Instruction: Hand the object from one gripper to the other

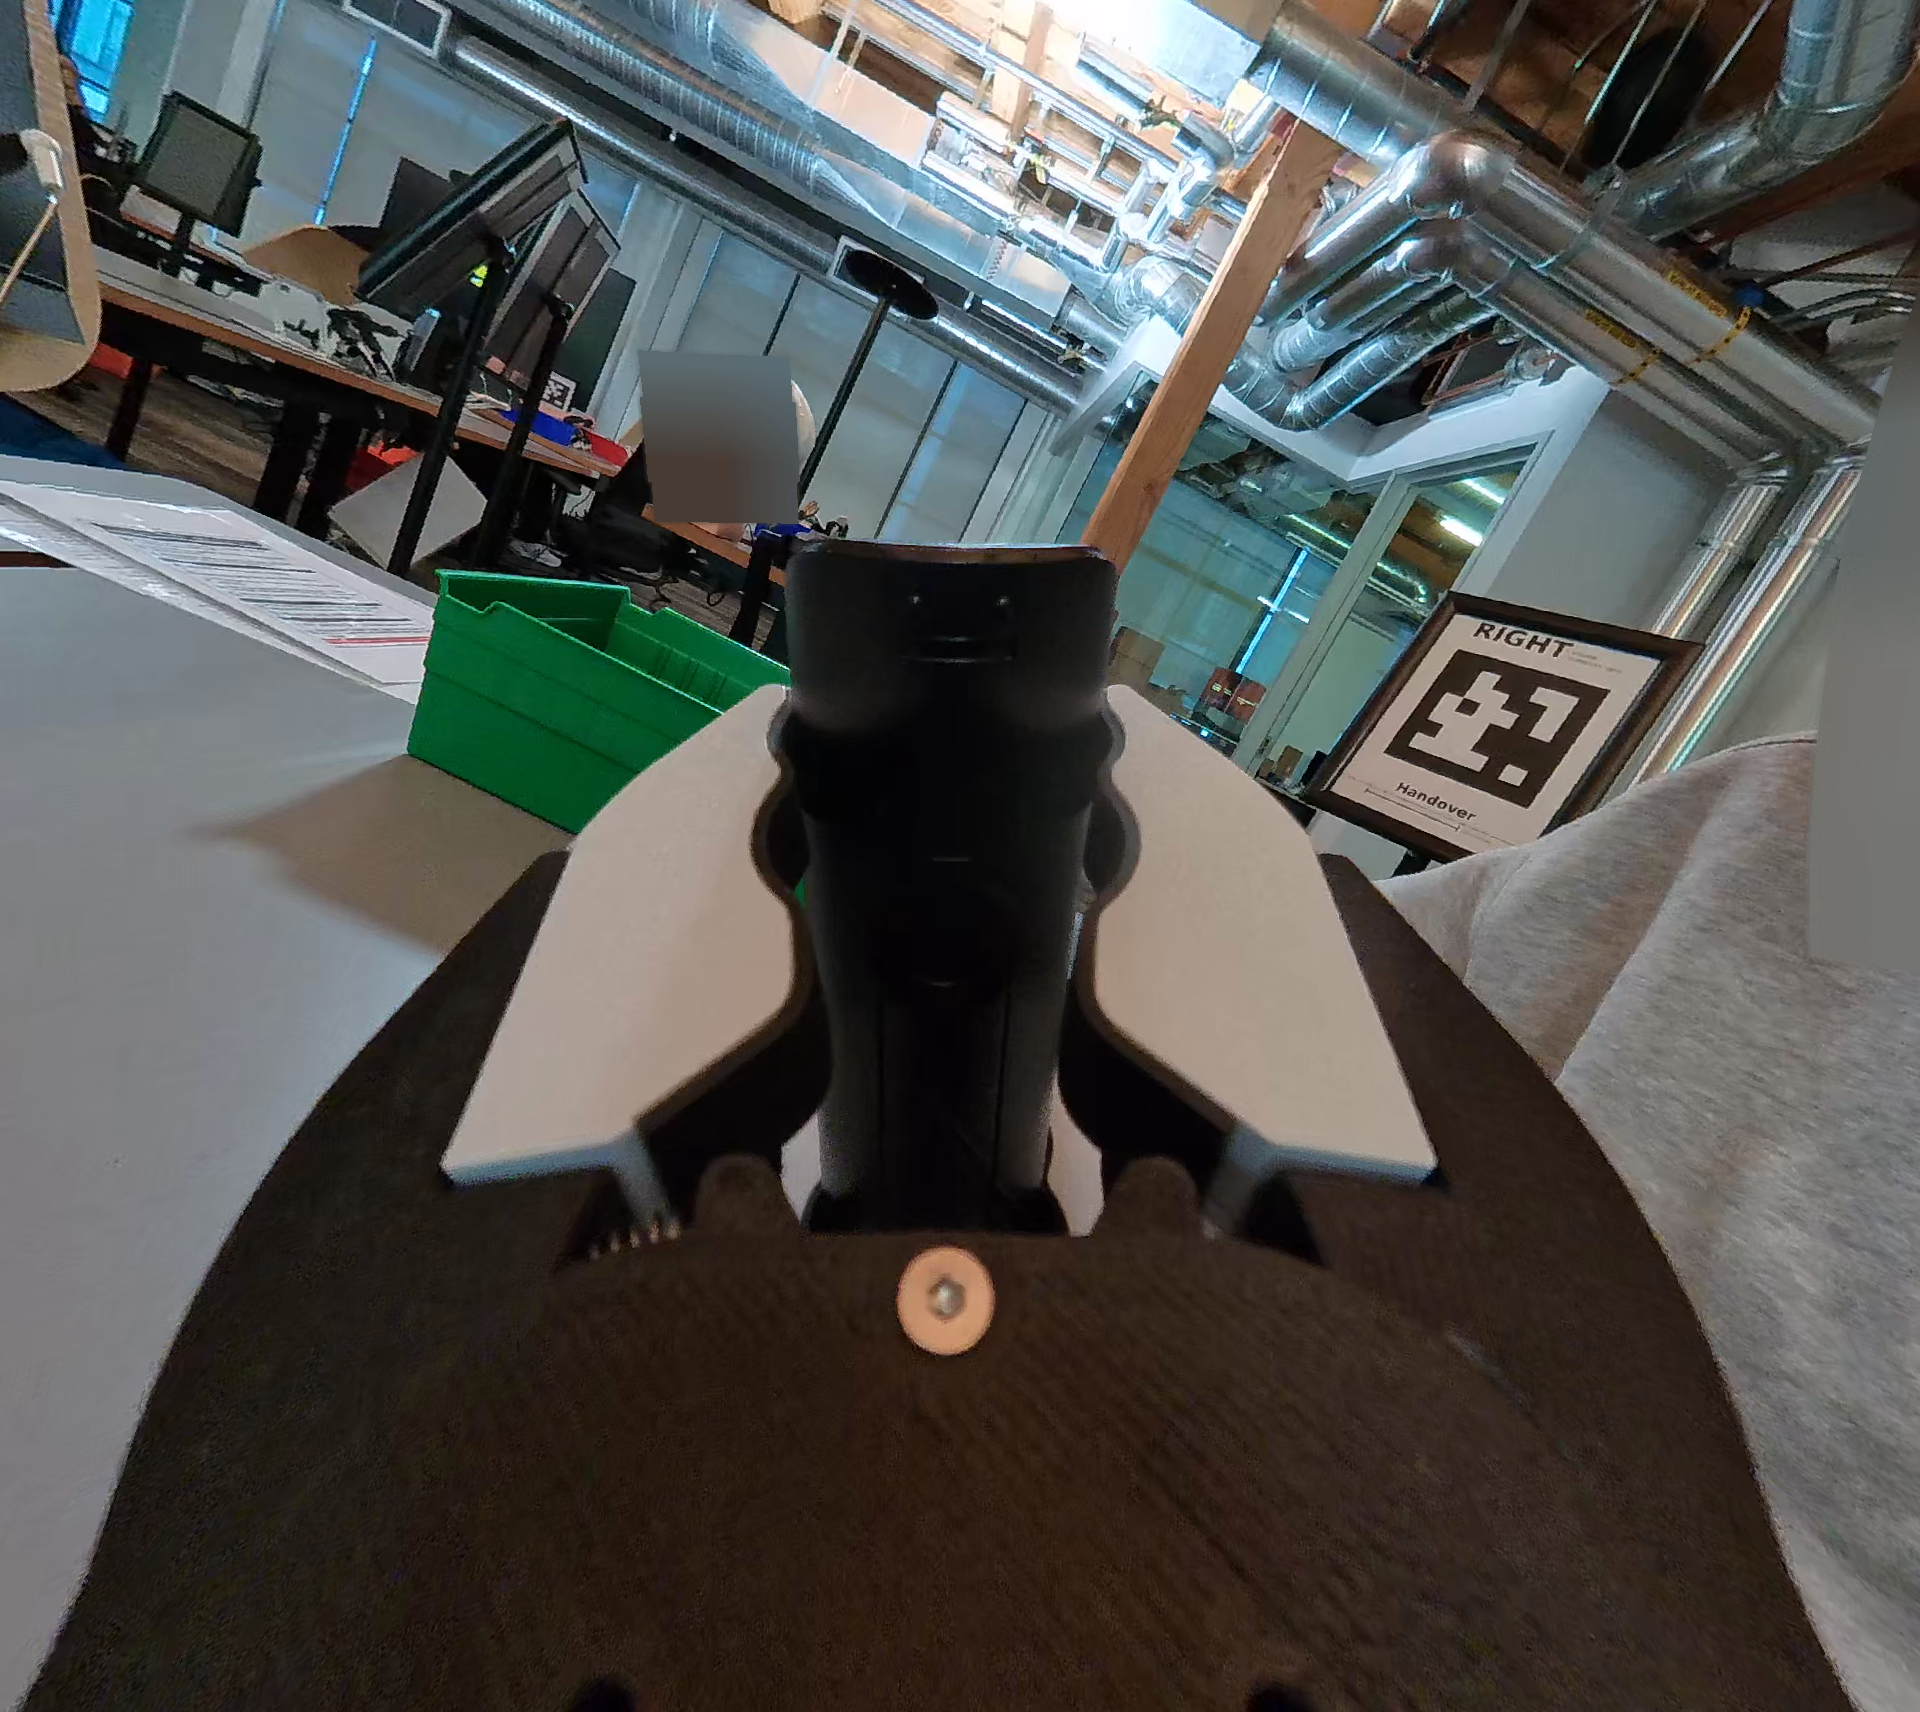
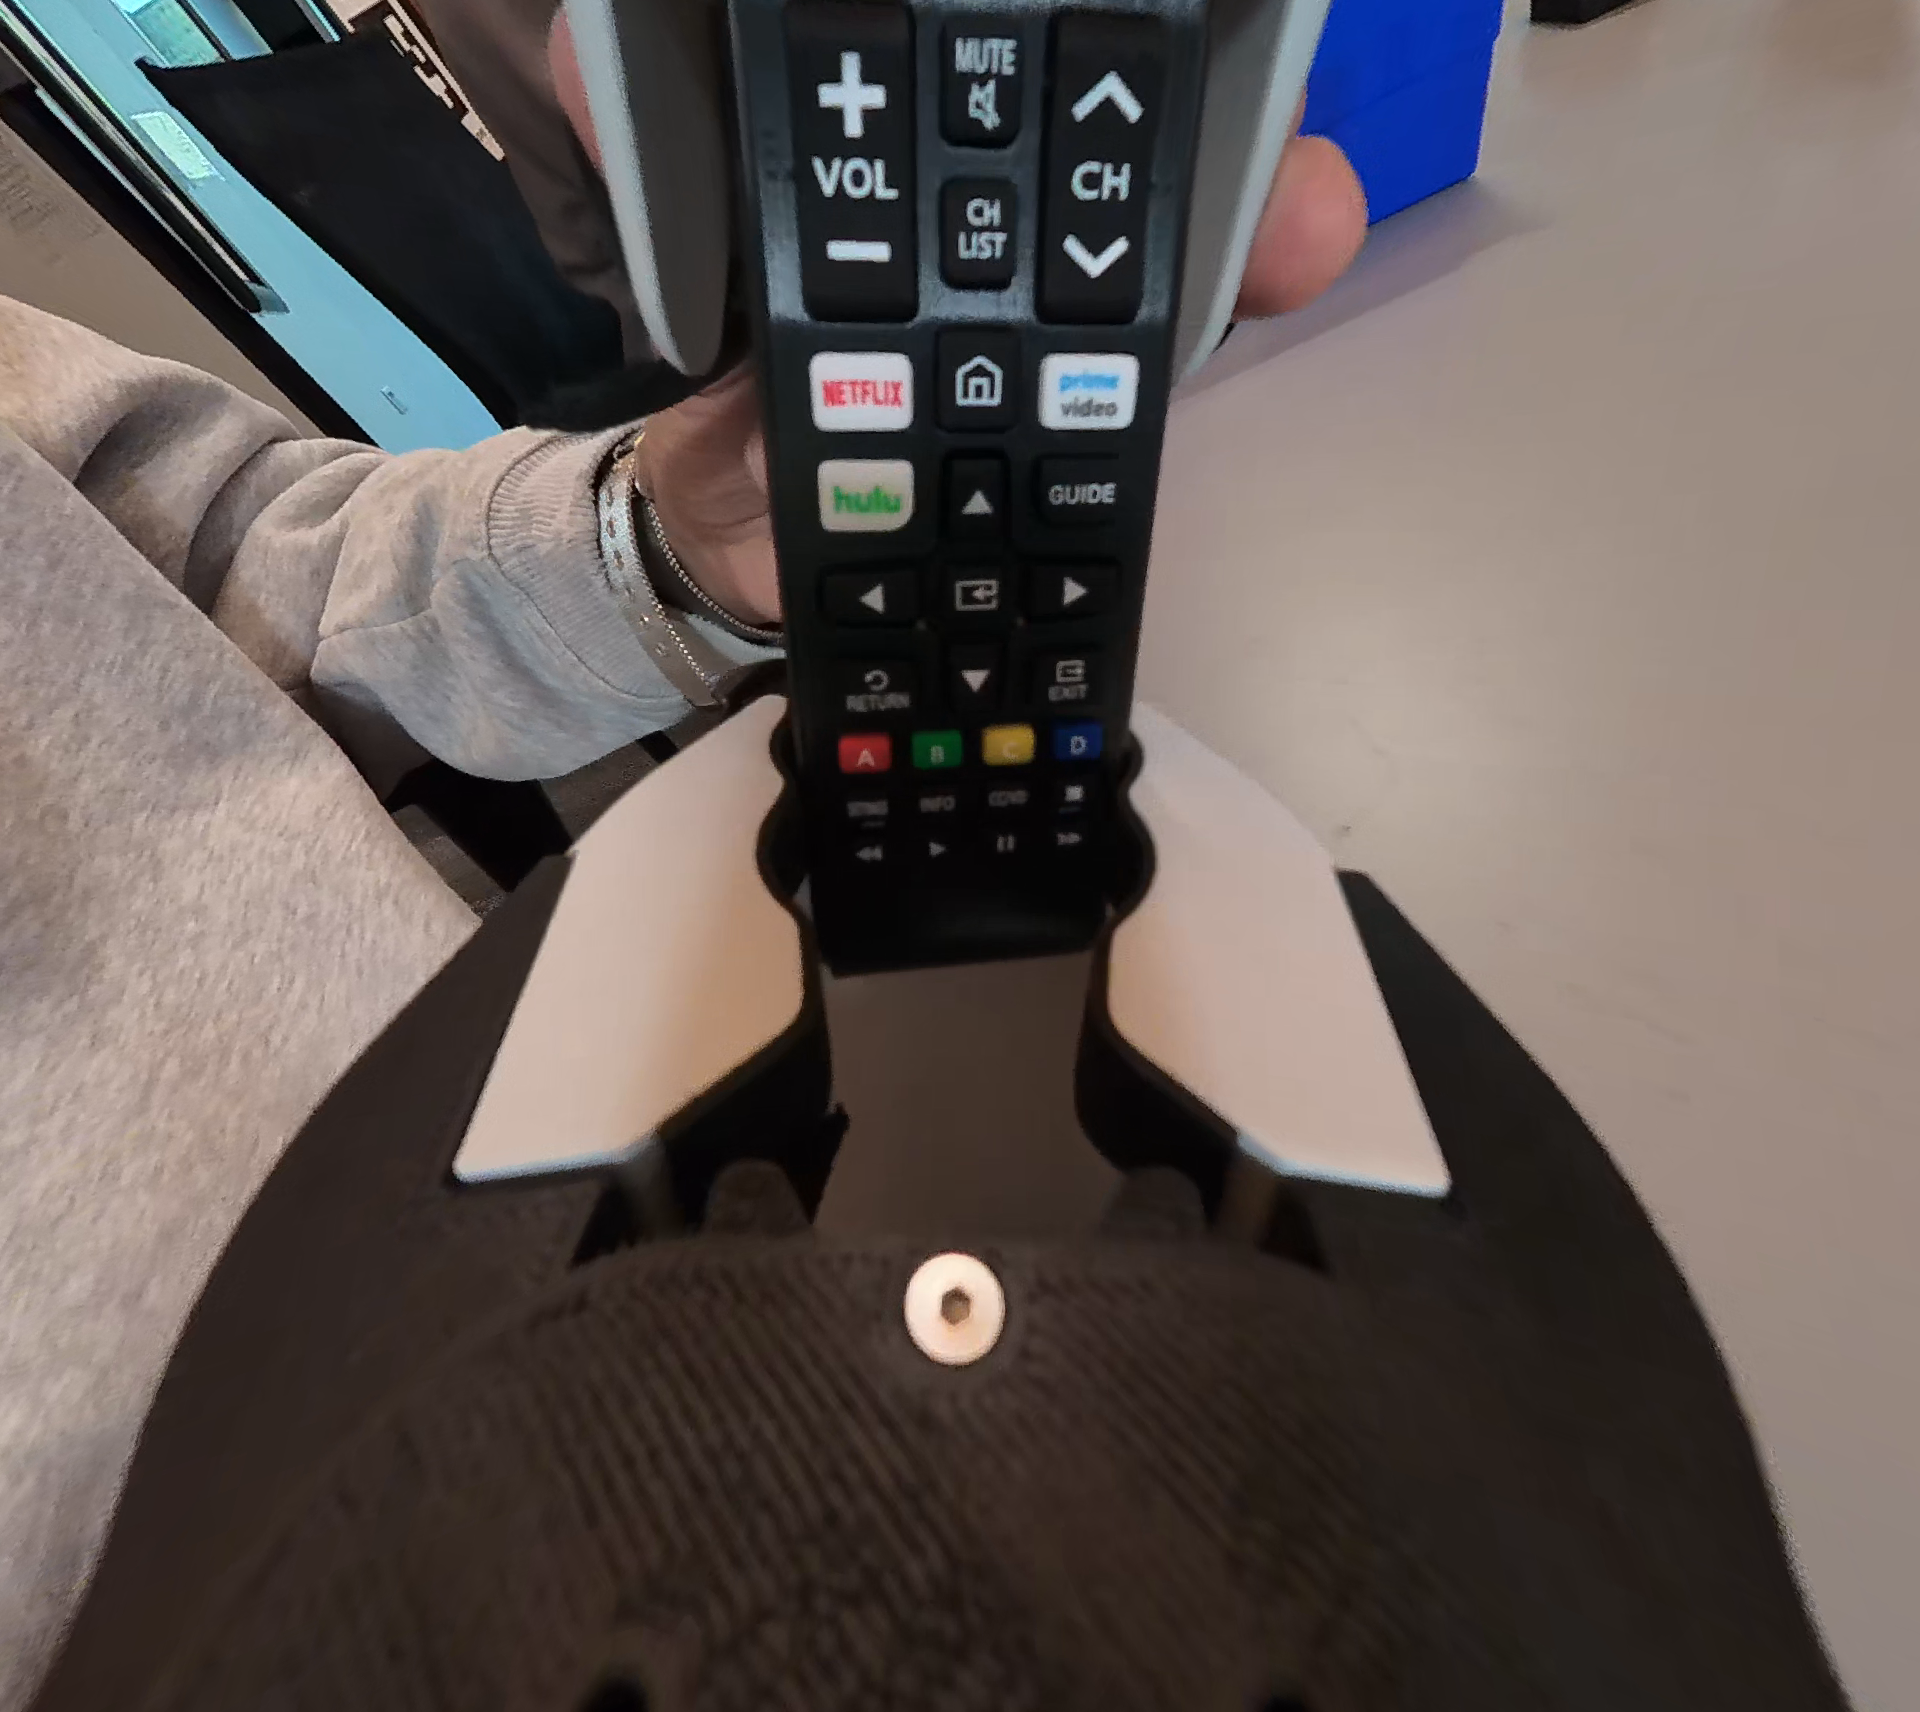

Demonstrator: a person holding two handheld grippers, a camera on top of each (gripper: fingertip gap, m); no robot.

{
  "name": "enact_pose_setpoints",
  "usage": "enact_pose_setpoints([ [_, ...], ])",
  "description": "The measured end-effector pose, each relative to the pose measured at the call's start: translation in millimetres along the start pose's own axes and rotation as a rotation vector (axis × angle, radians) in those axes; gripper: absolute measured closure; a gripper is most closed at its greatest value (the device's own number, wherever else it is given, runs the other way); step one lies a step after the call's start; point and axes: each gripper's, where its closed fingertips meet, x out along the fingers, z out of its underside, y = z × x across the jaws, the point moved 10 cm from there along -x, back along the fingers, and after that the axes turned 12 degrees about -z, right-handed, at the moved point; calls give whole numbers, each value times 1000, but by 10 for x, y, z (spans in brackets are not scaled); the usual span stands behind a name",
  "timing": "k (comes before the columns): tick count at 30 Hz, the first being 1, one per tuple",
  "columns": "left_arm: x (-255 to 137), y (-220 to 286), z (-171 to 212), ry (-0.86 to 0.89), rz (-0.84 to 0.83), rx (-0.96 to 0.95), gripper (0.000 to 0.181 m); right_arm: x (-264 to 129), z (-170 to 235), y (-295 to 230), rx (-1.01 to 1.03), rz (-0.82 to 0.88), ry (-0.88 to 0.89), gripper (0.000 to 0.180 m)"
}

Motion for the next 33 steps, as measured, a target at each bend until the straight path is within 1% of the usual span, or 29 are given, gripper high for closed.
enact_pose_setpoints([
  [8,11,22,-6,0,20,1,128,-8,-14,-16,-22,9,-19,124],
  [11,10,44,-30,9,27,2,128,-13,-38,-33,-23,-3,1,124],
  [14,18,38,-34,25,9,-20,105,-49,-75,-37,-13,-12,48,124],
  [17,27,33,-17,25,3,-26,99,-106,-96,-11,9,-16,90,125],
  [22,18,17,-19,35,5,-42,105,-130,-113,-12,4,-15,106,125],
  [27,16,-9,-11,32,1,-64,101,-190,-145,0,12,-12,156,125],
  [33,6,-95,18,25,-10,-145,99,-385,-220,42,4,26,250,126],
])
